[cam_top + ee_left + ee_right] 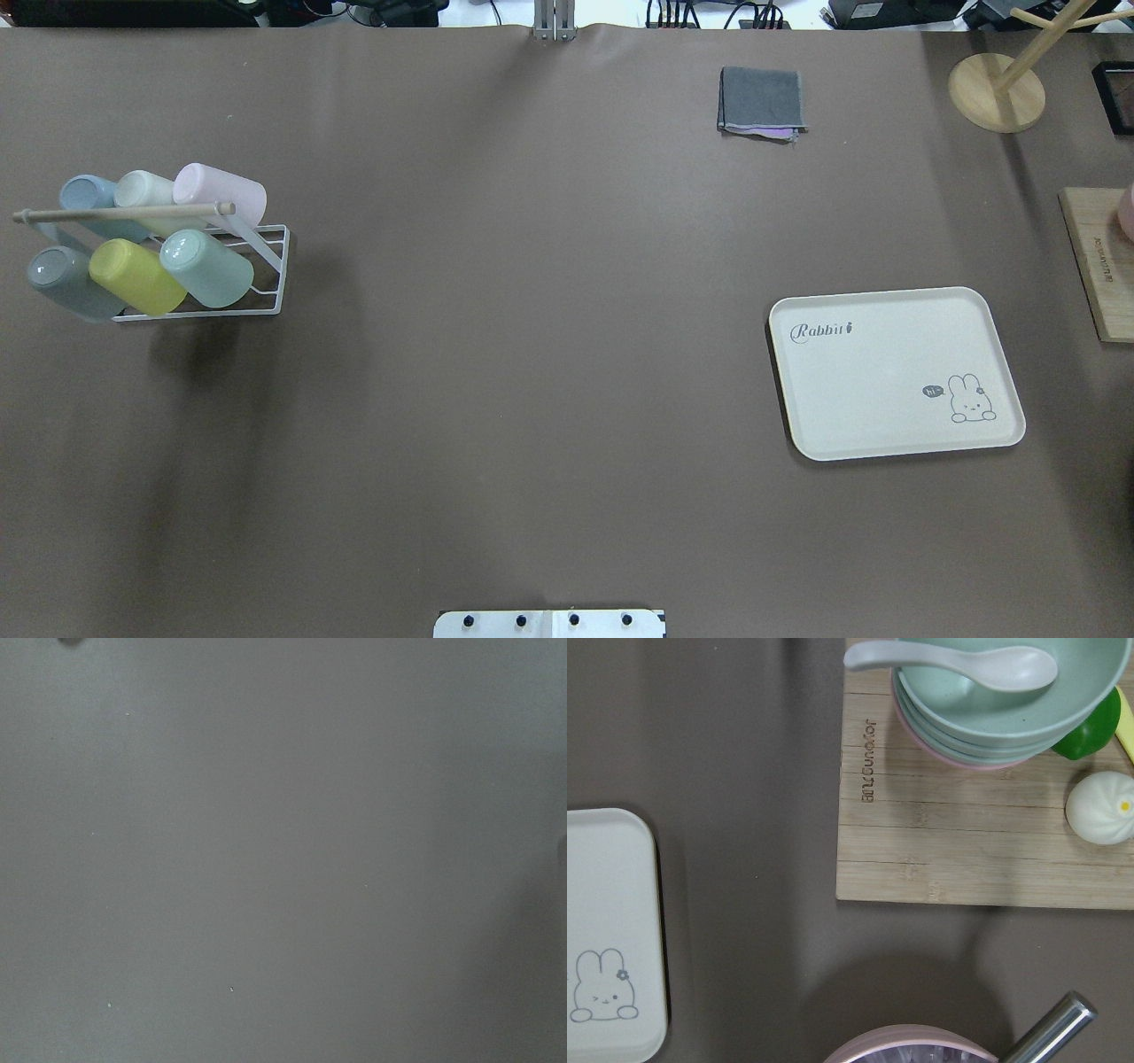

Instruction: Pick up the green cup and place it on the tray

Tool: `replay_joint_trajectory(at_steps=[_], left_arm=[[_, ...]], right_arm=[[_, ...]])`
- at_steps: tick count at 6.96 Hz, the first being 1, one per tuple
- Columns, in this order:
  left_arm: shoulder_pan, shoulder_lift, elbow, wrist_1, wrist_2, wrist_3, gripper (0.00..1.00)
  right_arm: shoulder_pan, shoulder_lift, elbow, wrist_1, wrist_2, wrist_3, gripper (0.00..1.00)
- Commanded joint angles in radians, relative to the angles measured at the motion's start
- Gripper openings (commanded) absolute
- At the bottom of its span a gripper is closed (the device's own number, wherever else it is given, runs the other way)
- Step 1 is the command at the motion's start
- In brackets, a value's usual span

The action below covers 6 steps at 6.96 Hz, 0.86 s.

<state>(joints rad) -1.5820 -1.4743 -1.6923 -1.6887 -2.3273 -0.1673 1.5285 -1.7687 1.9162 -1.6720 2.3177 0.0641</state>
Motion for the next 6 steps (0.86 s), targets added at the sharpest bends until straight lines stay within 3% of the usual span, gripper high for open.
replay_joint_trajectory(at_steps=[1,4,6], left_arm=[[0.002,-0.003,-0.004,-0.003,-0.001,-0.001,0.98],[0.002,-0.004,-0.013,-0.002,-0.004,-0.009,0.98],[0.063,-0.032,-0.044,-0.006,-0.001,-0.172,0.98]], right_arm=[[-0.004,0.026,-0.002,-0.040,0.009,0.003,0.99],[-0.053,0.061,-0.003,-0.076,0.009,0.010,0.99],[-0.117,0.124,-0.008,-0.092,0.012,0.104,0.99]])
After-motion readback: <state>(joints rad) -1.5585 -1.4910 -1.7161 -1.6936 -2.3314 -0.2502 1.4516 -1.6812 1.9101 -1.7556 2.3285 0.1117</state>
